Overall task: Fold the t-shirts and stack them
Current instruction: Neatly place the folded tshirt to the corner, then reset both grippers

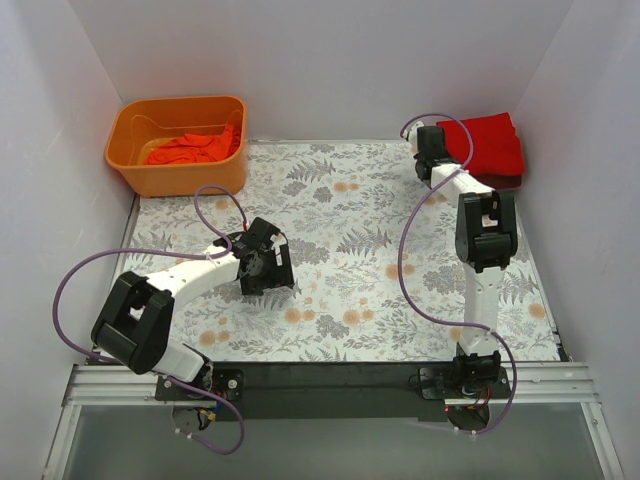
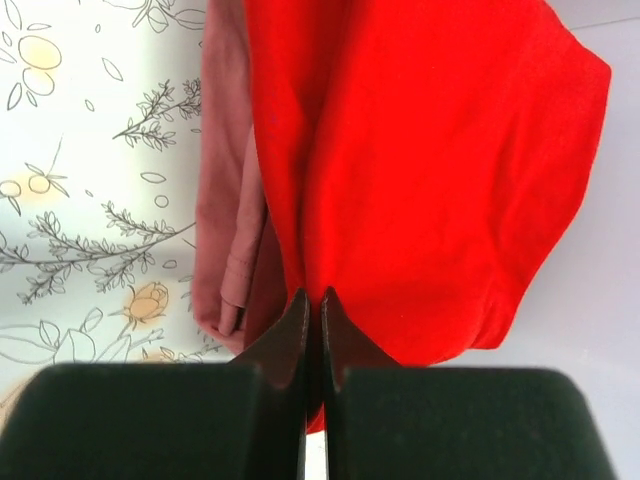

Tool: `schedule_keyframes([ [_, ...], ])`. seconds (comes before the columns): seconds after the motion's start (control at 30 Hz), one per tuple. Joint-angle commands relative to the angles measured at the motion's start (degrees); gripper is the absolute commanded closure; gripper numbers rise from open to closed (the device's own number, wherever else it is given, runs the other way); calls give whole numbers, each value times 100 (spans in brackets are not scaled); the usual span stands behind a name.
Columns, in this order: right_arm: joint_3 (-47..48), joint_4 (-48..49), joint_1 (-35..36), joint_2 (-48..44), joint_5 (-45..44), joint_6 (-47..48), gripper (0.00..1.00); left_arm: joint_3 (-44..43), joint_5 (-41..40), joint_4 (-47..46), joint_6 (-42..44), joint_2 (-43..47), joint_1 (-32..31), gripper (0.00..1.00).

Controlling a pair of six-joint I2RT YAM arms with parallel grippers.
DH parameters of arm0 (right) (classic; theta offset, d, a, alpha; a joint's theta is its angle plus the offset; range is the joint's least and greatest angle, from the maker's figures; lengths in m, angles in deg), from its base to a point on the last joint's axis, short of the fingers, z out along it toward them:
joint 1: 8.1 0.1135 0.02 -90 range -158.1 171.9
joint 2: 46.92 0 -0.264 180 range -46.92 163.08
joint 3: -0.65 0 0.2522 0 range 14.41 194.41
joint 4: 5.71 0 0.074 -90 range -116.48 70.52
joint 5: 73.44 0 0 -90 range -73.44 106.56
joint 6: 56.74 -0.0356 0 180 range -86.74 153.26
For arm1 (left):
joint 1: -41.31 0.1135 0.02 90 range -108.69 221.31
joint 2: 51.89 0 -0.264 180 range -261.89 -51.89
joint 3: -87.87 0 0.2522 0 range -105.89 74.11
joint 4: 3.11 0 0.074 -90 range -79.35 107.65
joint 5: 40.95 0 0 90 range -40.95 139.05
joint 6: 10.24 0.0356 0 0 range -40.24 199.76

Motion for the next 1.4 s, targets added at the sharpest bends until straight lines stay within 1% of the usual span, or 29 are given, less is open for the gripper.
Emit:
schedule_keyframes([
  [0.0, -107, 254, 10, -563, -178, 125, 99, 66, 49, -69, -37, 247, -7, 20],
  [0.23, -265, 272, 10, -853, -239, 283, 99, 57, 49, -69, -19, 229, -16, 20],
  [0.47, -712, 272, 19, -994, -81, 82, 98, 75, 49, -69, -37, 212, -7, 20],
  [0.53, -880, 263, 19, -1003, -2, -50, 95, 84, 49, -69, -37, 247, -7, 20],
  [0.57, -915, 263, 19, -986, 33, -94, 92, 92, 49, -69, -37, 256, -16, 20],
  [0.6, -924, 237, 19, -977, 77, -225, 84, 101, 49, -69, -37, 264, -7, 20],
  [0.67, -872, -17, 45, -915, 322, -401, 78, 101, 49, -69, -37, 282, -7, 20],
  [0.77, -687, -412, 124, -915, 718, -761, 62, 84, 49, -60, -54, 326, -7, 20],
  [0.8, -626, -518, 142, -941, 841, -867, 54, 75, 49, -69, -55, 335, -7, 20],
  [0.83, -460, -658, 168, -1011, 1225, -1146, 50, 75, 214, -78, -72, 352, -7, 20],
  [0.87, -371, -973, 177, -1055, 1463, -1288, 47, 40, 225, -69, -81, 387, -7, 20],
  [0.9, -292, -1089, 177, -1108, 1683, -1490, 43, 22, 234, -60, -90, 405, -7, 20],
  [0.93, -222, -1212, 177, -1248, 2077, -1666, 40, -4, 269, -51, -98, 440, -7, 20],
  [0.97, -178, -1283, 177, -1354, 2307, -1998, 39, -65, 286, -34, -107, 484, -7, 20],
  [1.0, -177, -1440, 168, -1476, 2518, -2141, 37, -100, 313, 1, -116, 606, -7, 20],
  [1.03, -177, -1503, 168, -1747, 2869, -2281, 37, -127, 304, 28, -107, 694, -7, 20],
  [1.07, -203, -1573, 168, -1898, 3003, -2605, 36, -214, 278, 106, -125, 878, -7, 20],
  [1.1, -230, -1722, 168, -2230, 3161, -2730, 36, -267, 243, 159, -125, 958, -7, 20],
  [1.13, -273, -1793, 177, -2416, 3197, -2870, 36, -329, 173, 221, -116, 1063, -7, 20],
  [1.17, -413, -1976, 168, -2818, 3189, -3081, 33, -460, 129, 352, -107, 1238, -7, 20],
  [1.27, -721, -2346, 160, -3479, 3005, -3345, 25, -689, -450, 703, -72, 1512, -7, 19],
  [1.3, -818, -2478, 142, -3960, 2873, -3503, 21, -855, -565, 800, -63, 1730, 2, 18],
  [1.33, -906, -2740, 116, -4217, 2794, -3600, 19, -935, -688, 888, -63, 1828, -7, 18],
  [1.37, -1011, -2838, 90, -4481, 2715, -3714, 14, -1014, -950, 1081, -63, 1951, -7, 17],
])
